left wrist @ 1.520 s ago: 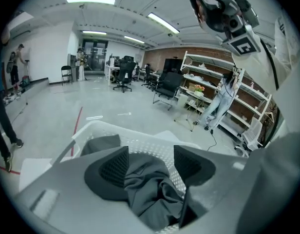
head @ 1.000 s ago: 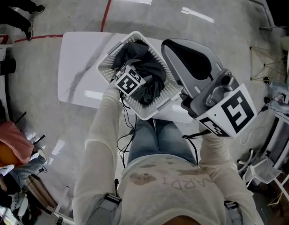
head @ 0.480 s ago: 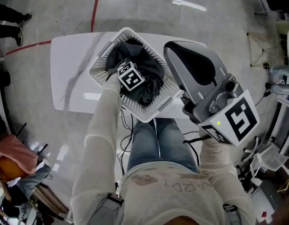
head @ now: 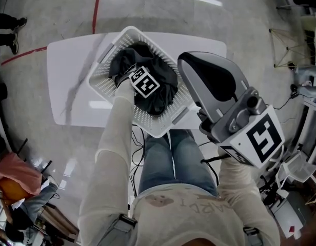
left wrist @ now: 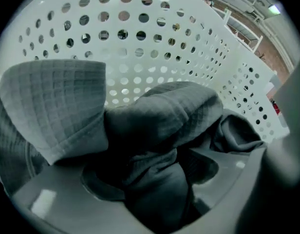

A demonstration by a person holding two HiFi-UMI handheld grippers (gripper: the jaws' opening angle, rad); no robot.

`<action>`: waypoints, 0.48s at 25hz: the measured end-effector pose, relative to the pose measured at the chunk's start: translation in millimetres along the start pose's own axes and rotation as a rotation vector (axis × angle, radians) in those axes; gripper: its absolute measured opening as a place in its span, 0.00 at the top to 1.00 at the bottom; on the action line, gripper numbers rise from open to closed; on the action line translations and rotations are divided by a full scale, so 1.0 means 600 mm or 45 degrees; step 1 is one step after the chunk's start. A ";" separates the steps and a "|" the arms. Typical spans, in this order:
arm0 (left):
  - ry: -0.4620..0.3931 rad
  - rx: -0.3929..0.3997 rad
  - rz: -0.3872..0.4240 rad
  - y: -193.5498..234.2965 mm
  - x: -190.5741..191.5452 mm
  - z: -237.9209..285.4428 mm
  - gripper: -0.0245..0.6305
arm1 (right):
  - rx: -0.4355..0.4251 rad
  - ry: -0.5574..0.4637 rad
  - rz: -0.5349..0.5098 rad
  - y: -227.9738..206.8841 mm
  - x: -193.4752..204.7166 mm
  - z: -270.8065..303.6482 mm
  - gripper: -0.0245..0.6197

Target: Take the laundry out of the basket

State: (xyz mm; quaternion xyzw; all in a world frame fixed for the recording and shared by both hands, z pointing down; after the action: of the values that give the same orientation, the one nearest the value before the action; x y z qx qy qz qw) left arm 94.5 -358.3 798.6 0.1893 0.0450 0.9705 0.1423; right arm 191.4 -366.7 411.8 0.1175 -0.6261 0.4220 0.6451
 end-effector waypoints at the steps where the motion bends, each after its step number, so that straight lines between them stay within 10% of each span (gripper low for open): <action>1: 0.010 -0.014 0.001 0.001 0.000 0.006 0.45 | 0.001 0.001 0.003 -0.002 0.003 0.000 0.92; 12: 0.004 -0.093 0.024 -0.002 -0.003 0.013 0.66 | 0.009 0.004 0.028 -0.013 0.016 -0.004 0.92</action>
State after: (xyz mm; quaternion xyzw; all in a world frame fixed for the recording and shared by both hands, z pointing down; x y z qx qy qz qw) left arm 99.3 -357.5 805.1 0.1828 0.0079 0.9731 0.1397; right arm 197.3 -366.1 422.9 0.1120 -0.6248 0.4314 0.6410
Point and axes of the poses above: the fingertips, and each gripper's own axes: z forward along the fingers, y to its left, x out of its underside, the point moved 6 cm from there along -z, backward along the fingers, and after that the axes turned 7 degrees about z, right-handed, at the moved point
